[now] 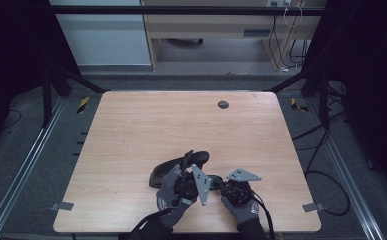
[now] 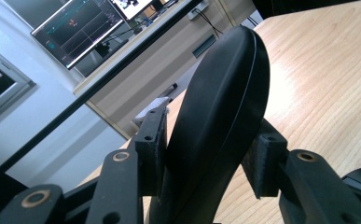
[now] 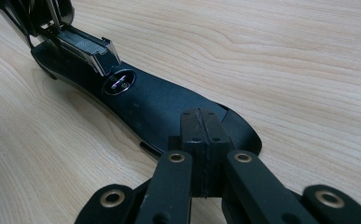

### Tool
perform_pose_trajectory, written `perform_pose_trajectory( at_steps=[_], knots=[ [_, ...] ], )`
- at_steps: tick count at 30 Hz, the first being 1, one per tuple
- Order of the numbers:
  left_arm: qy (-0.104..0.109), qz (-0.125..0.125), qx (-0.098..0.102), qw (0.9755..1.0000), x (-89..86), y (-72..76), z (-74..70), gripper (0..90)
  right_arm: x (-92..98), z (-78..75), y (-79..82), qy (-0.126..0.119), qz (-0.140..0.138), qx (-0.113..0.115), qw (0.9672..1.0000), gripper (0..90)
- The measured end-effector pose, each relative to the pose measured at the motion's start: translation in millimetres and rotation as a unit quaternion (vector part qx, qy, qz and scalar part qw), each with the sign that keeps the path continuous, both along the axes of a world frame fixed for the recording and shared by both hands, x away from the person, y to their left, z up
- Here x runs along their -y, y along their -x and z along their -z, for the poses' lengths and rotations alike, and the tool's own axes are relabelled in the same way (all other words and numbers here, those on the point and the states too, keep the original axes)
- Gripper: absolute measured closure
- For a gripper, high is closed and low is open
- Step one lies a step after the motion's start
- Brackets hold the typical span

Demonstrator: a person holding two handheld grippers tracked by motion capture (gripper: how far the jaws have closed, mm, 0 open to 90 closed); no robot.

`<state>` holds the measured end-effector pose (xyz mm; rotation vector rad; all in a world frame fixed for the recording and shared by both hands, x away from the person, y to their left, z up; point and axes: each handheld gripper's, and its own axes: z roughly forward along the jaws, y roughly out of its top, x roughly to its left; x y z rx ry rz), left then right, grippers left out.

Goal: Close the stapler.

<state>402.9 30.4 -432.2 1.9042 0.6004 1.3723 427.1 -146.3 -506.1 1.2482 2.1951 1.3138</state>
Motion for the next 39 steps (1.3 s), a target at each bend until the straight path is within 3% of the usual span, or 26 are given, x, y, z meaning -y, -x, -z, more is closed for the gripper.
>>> perform_pose_trajectory(
  at_steps=[4,16,28,39],
  knots=[
    [-0.022,-0.003,0.004,0.9998,4.9,0.6,4.4,55.3,-0.1,0.0,0.2,-0.004,-0.001,-0.001,1.0000,90.0],
    [-0.059,-0.003,0.018,0.9981,15.4,1.6,16.9,55.6,0.4,0.7,-0.1,-0.001,-0.002,0.004,1.0000,90.0],
    [-0.085,0.000,0.023,0.9961,21.2,2.0,24.7,55.6,8.3,3.4,-1.3,-0.029,0.002,-0.008,0.9995,90.0],
    [-0.110,0.003,0.027,0.9935,26.8,2.2,32.3,55.7,10.9,3.4,-2.1,-0.023,0.007,-0.004,0.9997,90.0]
  ],
)
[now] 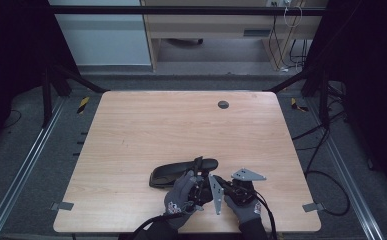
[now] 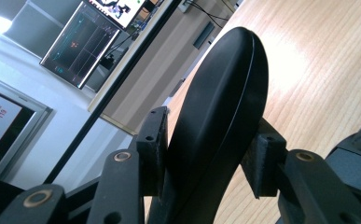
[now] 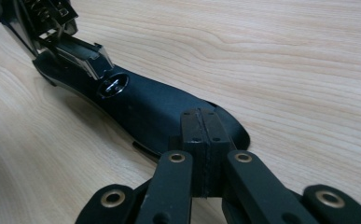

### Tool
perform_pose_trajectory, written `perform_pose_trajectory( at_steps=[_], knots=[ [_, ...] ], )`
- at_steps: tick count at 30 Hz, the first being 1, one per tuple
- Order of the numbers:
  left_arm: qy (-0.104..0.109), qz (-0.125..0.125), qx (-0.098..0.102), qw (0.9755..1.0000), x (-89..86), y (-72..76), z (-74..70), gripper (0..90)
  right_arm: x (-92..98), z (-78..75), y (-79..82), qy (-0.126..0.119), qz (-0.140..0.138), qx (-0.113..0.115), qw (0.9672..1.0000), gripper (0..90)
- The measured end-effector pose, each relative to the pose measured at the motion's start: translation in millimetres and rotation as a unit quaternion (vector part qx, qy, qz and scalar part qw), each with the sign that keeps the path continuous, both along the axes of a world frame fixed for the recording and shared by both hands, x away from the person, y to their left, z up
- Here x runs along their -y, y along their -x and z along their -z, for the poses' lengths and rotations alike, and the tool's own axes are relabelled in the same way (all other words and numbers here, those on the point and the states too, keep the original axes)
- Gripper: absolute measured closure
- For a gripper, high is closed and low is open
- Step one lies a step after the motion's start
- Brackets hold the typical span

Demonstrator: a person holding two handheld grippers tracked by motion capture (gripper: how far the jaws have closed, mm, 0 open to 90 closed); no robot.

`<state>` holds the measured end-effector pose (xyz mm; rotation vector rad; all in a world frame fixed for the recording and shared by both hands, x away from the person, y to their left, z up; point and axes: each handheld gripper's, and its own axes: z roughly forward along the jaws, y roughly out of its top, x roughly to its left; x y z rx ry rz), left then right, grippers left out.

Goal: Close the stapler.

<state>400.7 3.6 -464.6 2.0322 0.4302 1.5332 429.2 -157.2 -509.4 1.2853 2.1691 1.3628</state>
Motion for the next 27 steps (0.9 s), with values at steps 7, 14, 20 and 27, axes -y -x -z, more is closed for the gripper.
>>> perform_pose_trajectory(
  at_steps=[7,14,20,27],
  knots=[
    [-0.028,-0.002,0.000,0.9996,4.4,0.2,5.8,55.5,2.0,0.0,-1.4,-0.001,0.000,-0.003,1.0000,90.0],
    [-0.050,0.001,0.001,0.9988,8.4,0.7,13.8,55.1,2.3,0.1,-1.9,-0.002,-0.001,-0.004,1.0000,90.0],
    [-0.065,0.004,0.003,0.9979,10.7,1.0,19.6,54.9,3.6,0.1,-2.0,-0.002,-0.003,-0.006,1.0000,90.0],
    [-0.077,0.006,0.002,0.9970,13.1,0.8,25.5,54.5,4.6,0.2,-2.5,-0.002,-0.006,-0.006,1.0000,90.0]
  ],
)
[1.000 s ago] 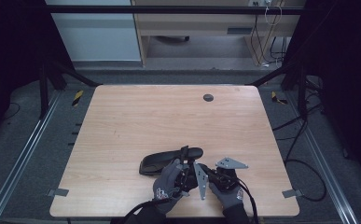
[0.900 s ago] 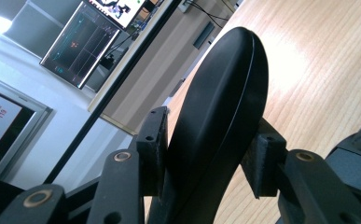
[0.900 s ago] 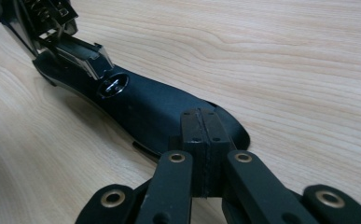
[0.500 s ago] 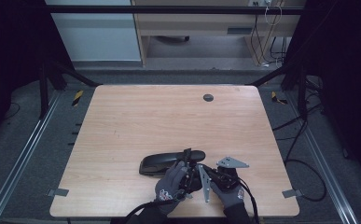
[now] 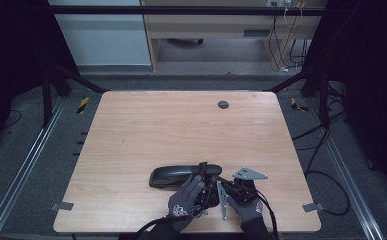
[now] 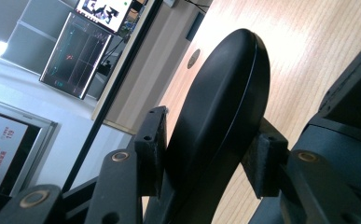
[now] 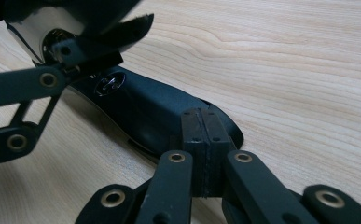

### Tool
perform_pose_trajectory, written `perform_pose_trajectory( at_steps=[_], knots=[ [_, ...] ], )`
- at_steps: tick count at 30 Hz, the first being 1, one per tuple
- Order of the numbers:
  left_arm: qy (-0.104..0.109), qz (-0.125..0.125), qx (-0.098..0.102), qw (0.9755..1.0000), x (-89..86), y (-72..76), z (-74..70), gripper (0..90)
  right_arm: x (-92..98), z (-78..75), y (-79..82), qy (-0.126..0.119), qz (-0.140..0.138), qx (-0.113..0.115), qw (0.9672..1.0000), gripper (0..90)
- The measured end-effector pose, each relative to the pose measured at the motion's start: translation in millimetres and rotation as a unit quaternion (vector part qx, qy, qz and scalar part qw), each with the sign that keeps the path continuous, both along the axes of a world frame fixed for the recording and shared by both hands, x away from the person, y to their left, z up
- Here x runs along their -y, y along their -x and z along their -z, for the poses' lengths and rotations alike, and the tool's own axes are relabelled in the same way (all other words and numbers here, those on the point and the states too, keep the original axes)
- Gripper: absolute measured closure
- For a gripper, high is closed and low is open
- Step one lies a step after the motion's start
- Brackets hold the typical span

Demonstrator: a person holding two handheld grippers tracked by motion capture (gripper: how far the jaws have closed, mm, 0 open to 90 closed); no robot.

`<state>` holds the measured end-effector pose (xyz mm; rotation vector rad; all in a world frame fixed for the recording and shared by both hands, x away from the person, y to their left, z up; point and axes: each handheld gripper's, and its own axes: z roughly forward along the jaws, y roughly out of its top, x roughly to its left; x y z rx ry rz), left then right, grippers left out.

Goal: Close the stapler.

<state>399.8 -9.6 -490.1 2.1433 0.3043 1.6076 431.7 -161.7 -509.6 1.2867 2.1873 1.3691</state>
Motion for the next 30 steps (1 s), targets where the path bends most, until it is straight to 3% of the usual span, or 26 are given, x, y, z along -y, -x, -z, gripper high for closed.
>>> perform_pose_trajectory(
  at_steps=[10,15,21,26,27,29,30],
  knots=[
    [-0.003,0.002,-0.003,1.0000,-0.7,0.0,-0.4,54.0,0.5,-0.1,0.3,0.002,-0.002,0.001,1.0000,90.0],
    [0.017,0.022,-0.028,0.9992,-3.9,0.6,-5.8,50.2,0.4,-0.2,0.6,0.002,-0.004,0.003,1.0000,90.0],
    [0.038,0.043,-0.039,0.9976,-7.4,9.5,-13.8,43.6,1.3,-1.0,1.4,0.006,-0.002,0.008,0.9999,90.0],
    [0.083,0.067,-0.077,0.9913,-13.6,12.9,-25.1,40.0,4.5,-2.6,2.6,0.006,0.002,0.013,0.9999,88.3],
    [0.101,0.073,-0.093,0.9879,-16.1,12.6,-28.5,39.6,5.0,-2.8,2.8,0.006,0.003,0.014,0.9999,88.0],
    [0.122,0.077,-0.110,0.9834,-20.2,12.1,-33.3,39.2,6.5,-3.5,3.1,0.004,0.006,0.014,0.9999,87.5],
    [0.138,0.082,-0.124,0.9792,-23.5,11.8,-36.6,39.2,7.1,-3.6,2.9,0.005,0.005,0.016,0.9998,87.5]
  ],
)
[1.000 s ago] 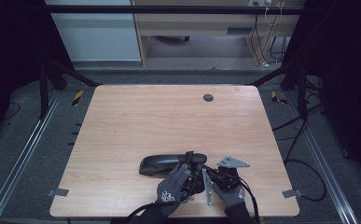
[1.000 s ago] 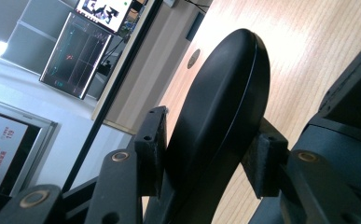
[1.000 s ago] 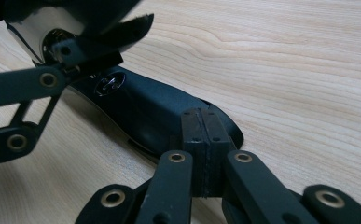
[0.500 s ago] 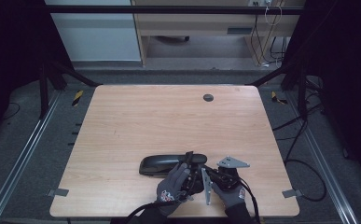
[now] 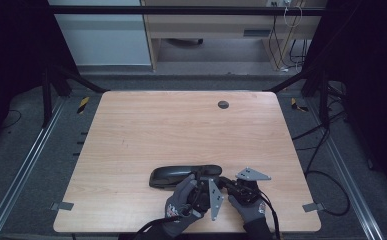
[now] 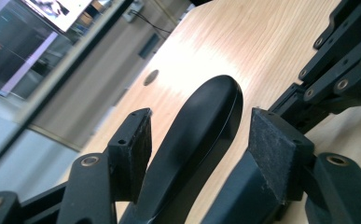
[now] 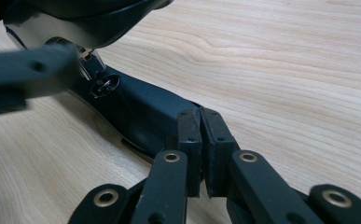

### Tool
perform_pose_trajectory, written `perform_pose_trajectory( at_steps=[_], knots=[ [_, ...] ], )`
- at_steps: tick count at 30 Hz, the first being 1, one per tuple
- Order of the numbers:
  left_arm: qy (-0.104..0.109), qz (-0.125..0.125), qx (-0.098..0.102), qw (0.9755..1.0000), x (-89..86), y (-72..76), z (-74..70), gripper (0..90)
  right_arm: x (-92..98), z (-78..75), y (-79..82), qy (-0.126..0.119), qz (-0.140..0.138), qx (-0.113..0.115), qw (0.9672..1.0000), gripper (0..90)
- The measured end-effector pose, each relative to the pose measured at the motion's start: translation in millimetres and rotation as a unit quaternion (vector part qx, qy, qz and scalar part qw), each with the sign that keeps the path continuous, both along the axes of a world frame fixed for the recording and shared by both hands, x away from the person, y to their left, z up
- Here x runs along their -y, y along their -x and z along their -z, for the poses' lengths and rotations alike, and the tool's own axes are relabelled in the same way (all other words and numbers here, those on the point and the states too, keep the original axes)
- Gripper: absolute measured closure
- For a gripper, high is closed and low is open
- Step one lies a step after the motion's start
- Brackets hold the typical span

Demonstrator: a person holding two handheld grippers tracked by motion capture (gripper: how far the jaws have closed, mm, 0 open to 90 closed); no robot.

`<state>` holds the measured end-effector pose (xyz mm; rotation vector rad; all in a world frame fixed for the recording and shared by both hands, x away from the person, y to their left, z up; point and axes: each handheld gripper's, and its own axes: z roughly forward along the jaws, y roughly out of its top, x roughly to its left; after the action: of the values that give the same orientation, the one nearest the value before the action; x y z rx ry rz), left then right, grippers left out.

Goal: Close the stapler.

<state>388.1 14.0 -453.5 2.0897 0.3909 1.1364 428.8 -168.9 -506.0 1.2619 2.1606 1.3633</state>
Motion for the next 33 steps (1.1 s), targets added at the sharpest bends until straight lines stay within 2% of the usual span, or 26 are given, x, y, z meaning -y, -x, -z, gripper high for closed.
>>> perform_pose_trajectory(
  at_steps=[1,5,7,11,14,22,24,27,30,32,33],
  knots=[
    [0.014,0.004,-0.010,0.9998,-2.6,-0.3,-2.5,38.9,0.7,-0.5,0.2,0.001,0.002,0.001,1.0000,87.5],
    [0.042,0.013,-0.028,0.9986,-13.3,1.4,-13.2,38.0,3.3,-1.4,0.0,0.000,0.006,0.002,1.0000,87.5],
    [0.068,0.019,-0.046,0.9964,-20.1,0.9,-19.4,38.0,4.0,-1.1,-0.6,0.000,0.009,0.003,1.0000,87.5],
    [0.106,0.024,-0.077,0.9911,-32.6,-2.8,-28.8,38.0,5.5,-1.6,-1.1,0.000,0.009,0.004,1.0000,87.5],
    [0.119,0.015,-0.079,0.9897,-43.7,-6.2,-34.4,38.0,7.1,-2.6,-1.3,-0.001,0.011,0.005,0.9999,87.5],
    [0.167,-0.012,-0.104,0.9805,-83.3,-21.3,-42.0,38.2,13.0,-6.7,-2.0,0.008,0.020,0.016,0.9996,88.3],
    [0.172,-0.023,-0.105,0.9792,-94.2,-25.1,-42.3,38.2,14.7,-8.0,-2.4,0.008,0.023,0.015,0.9996,89.3],
    [0.190,-0.038,-0.114,0.9743,-111.5,-29.6,-42.6,38.5,18.3,-10.3,-3.2,0.006,0.026,0.015,0.9995,90.0],
    [0.201,-0.056,-0.114,0.9713,-128.4,-32.3,-42.9,38.6,22.1,-12.6,-4.7,0.005,0.028,0.016,0.9995,90.0],
    [0.213,-0.063,-0.119,0.9677,-136.2,-33.8,-43.0,38.8,24.6,-15.3,-5.4,0.006,0.032,0.019,0.9993,90.0],
    [0.216,-0.066,-0.119,0.9669,-140.3,-34.3,-43.2,38.8,25.9,-16.6,-5.8,0.005,0.033,0.020,0.9992,90.0]
  ],
)
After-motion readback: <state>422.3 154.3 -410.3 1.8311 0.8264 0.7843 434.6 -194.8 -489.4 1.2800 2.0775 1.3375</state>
